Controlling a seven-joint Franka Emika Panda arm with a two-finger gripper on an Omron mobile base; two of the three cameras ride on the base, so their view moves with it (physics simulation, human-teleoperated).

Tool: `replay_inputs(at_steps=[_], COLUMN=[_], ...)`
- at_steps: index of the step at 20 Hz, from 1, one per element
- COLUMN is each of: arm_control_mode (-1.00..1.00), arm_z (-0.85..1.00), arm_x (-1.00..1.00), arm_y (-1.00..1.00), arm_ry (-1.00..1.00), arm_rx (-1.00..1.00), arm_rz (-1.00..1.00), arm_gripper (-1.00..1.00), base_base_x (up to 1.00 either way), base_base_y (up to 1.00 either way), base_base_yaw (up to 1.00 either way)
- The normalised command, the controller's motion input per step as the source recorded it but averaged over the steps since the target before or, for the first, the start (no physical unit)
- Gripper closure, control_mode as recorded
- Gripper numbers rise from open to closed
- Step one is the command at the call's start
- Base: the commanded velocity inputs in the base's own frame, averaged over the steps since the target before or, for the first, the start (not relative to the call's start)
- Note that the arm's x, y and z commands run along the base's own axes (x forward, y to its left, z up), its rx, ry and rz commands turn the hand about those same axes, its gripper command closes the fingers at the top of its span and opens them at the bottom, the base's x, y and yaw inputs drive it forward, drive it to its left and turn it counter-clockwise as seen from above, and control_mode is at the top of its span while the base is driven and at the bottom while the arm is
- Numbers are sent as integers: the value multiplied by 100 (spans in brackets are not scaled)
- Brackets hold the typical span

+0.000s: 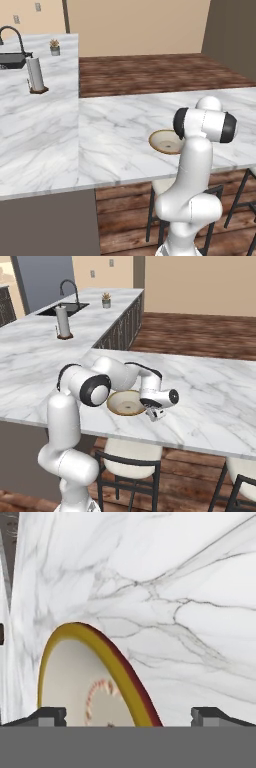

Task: Pick the strainer and bowl and place them in the sink. Then turn on the water.

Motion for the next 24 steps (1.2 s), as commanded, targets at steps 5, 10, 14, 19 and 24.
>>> replay_inputs(at_steps=[5, 10, 14, 19, 24], arm_control_mode=[-100, -100, -100, -100, -100], arm_z=[-64, -52, -51, -51, -28], arm_x=[4, 9, 18, 22, 2], arm_y=[-8, 0, 10, 13, 20], arm_ry=[-3, 0, 0, 0, 0], arm_rx=[-2, -10, -6, 0, 0], arm_rz=[5, 4, 4, 3, 9], arm_gripper=[-100, -100, -100, -100, -100], base_base_x=[0, 0, 0, 0, 0], base_base_y=[0, 0, 0, 0, 0], base_base_yaw=[0, 0, 0, 0, 0])
